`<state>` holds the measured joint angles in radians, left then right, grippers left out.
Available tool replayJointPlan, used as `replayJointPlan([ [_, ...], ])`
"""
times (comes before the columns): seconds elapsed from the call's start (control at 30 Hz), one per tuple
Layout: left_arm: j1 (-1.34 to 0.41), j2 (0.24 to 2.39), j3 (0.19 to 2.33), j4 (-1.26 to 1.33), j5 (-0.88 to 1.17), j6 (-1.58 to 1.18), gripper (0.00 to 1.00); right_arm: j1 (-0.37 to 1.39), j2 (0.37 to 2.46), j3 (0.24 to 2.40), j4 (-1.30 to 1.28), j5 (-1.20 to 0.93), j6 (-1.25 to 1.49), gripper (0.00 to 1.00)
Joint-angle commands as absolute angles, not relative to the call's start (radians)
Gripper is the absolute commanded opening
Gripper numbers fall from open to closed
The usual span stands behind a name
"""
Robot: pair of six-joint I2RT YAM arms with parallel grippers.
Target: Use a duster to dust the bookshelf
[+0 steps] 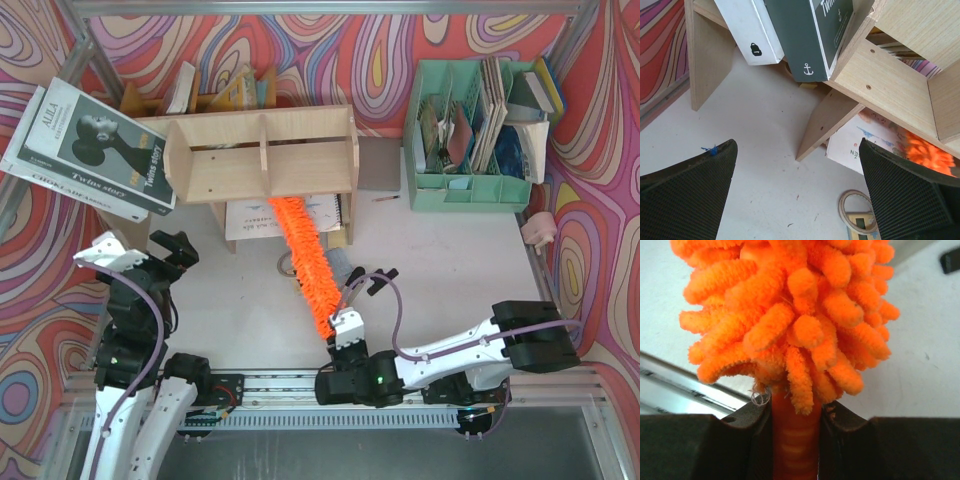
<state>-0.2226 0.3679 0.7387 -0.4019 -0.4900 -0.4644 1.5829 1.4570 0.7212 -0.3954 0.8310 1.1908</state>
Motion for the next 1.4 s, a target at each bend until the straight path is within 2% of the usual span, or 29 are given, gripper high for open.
replayJointPlan([
  [0.0, -0.213, 0.378, 0.738, -0.391, -0.481, -0.469, 0.99, 1.586, 1.467, 0.737, -0.127, 0.874, 0.886, 0.00],
  [0.17, -0.212, 0.376, 0.736, -0.392, -0.483, -0.469, 0.99, 1.586, 1.489, 0.744, -0.048, 0.828, 0.780, 0.00],
  [0.37, -0.210, 0.376, 0.736, -0.390, -0.482, -0.471, 0.99, 1.585, 1.478, 0.744, -0.127, 0.870, 0.883, 0.00],
  [0.47, -0.210, 0.374, 0.736, -0.391, -0.479, -0.471, 0.98, 1.586, 1.451, 0.735, -0.236, 0.922, 1.032, 0.00],
  [0.63, -0.209, 0.375, 0.736, -0.389, -0.477, -0.472, 0.98, 1.586, 1.428, 0.746, -0.654, 0.990, 1.544, 0.00],
  [0.87, -0.209, 0.369, 0.737, -0.393, -0.482, -0.471, 0.99, 1.585, 1.504, 0.817, -0.880, 0.987, 1.772, 0.00],
  [1.07, -0.207, 0.378, 0.736, -0.389, -0.470, -0.472, 0.98, 1.590, 1.507, 0.818, -0.923, 0.985, 1.830, 0.00],
  [1.37, -0.200, 0.381, 0.736, -0.385, -0.464, -0.477, 0.98, 1.589, 1.458, 0.770, -0.733, 0.978, 1.624, 0.00],
])
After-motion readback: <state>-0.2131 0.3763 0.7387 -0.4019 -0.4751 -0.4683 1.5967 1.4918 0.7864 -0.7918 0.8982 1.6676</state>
